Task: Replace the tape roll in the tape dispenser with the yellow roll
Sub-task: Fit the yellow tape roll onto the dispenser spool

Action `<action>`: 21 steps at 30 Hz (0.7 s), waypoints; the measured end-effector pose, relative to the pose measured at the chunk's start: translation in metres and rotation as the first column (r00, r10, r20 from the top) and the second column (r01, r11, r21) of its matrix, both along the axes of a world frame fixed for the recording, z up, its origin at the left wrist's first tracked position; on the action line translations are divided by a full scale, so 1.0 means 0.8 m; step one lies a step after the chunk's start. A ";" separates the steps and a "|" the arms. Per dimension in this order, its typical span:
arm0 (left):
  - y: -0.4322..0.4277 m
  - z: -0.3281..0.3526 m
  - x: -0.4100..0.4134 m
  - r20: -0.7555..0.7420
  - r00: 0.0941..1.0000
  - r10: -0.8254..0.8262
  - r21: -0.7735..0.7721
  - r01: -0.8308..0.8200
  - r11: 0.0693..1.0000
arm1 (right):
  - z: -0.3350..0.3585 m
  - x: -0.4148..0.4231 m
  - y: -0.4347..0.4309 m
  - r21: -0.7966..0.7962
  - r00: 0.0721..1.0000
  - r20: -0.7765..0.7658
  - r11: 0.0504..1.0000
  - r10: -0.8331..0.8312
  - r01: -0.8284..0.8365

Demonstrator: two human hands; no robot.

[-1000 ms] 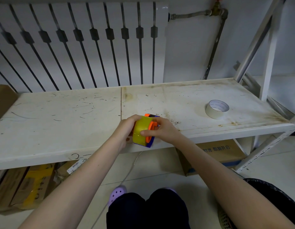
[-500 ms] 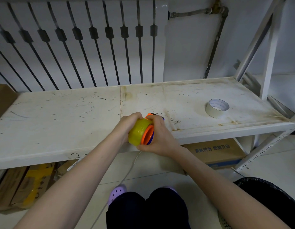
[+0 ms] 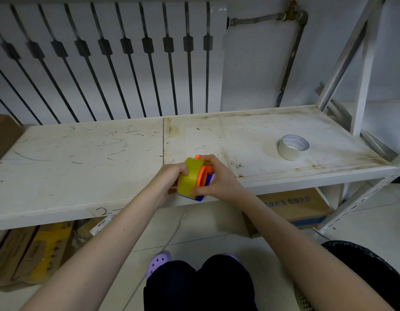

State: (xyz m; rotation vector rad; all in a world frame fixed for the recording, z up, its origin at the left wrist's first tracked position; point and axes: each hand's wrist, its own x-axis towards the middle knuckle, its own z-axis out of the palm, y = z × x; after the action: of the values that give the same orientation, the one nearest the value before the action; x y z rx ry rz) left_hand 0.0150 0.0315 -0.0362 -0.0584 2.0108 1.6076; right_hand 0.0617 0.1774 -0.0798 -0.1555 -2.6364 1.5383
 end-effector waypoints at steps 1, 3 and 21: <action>-0.002 -0.004 0.001 -0.007 1.000 -0.002 0.012 0.002 1.000 | 0.001 -0.002 0.001 -0.052 1.000 0.026 0.999 0.004 -0.002; -0.003 -0.007 0.005 -0.015 1.000 0.012 0.018 -0.012 1.000 | 0.003 -0.005 0.003 -0.105 0.998 0.067 0.994 0.014 -0.007; 0.003 0.010 -0.005 -0.024 0.999 0.032 -0.078 -0.034 0.996 | -0.004 0.019 -0.021 0.097 0.993 -0.114 0.995 0.029 -0.018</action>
State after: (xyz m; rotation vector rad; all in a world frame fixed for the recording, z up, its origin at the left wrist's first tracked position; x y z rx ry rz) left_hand 0.0107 0.0336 -0.0280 -0.1040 2.1009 1.5555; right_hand 0.0771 0.1604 -0.0827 -0.0285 -2.6237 1.3787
